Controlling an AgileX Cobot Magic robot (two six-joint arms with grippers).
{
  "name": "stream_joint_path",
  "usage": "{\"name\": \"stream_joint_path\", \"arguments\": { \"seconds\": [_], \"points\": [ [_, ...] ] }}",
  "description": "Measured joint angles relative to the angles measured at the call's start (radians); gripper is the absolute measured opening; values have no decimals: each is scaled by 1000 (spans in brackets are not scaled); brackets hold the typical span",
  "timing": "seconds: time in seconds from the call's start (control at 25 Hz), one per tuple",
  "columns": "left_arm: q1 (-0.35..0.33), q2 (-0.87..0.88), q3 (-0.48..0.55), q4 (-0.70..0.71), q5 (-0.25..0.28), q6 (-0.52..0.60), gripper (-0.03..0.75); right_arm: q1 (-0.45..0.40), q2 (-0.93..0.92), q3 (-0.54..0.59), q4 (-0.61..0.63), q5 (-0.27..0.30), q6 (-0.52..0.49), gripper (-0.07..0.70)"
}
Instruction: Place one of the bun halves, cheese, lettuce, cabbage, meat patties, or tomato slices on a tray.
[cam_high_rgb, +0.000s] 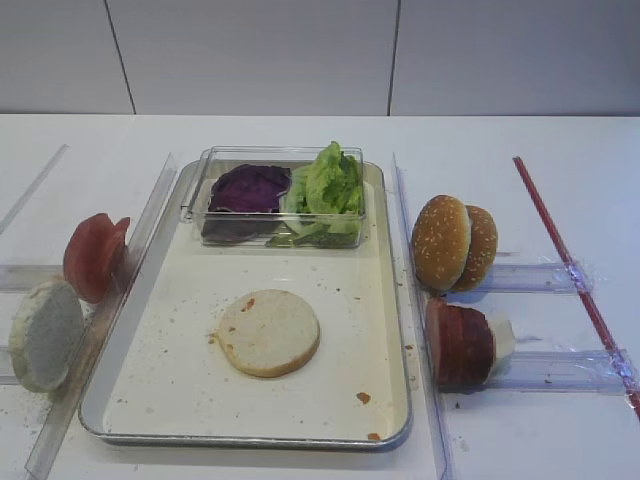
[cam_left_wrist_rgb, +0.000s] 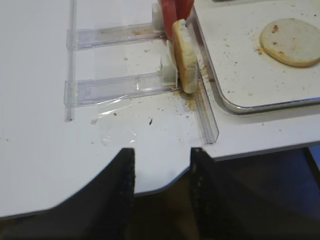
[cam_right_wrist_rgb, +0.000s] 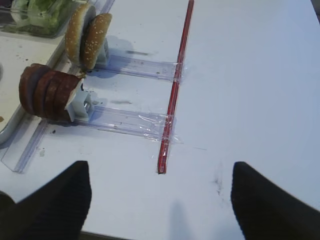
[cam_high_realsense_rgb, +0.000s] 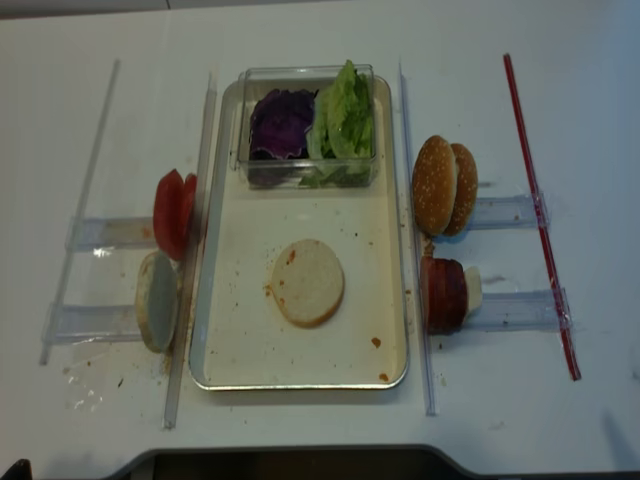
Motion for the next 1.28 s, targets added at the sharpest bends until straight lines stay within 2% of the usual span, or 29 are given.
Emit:
{"name": "stream_joint_path", "arguments": {
  "seconds": [0.16, 0.36, 0.48, 1.28],
  "points": [
    [0, 0, 14, 0, -7, 8, 258, 0, 0, 0, 0, 0, 0, 582],
    [0, 0, 48, 0, -89, 16, 258, 0, 0, 0, 0, 0, 0, 582],
    [0, 0, 58, 0, -100, 16, 257, 0, 0, 0, 0, 0, 0, 582],
    [0, 0, 58, 0, -105, 16, 255, 0, 0, 0, 4, 0, 0, 582]
  ]
}}
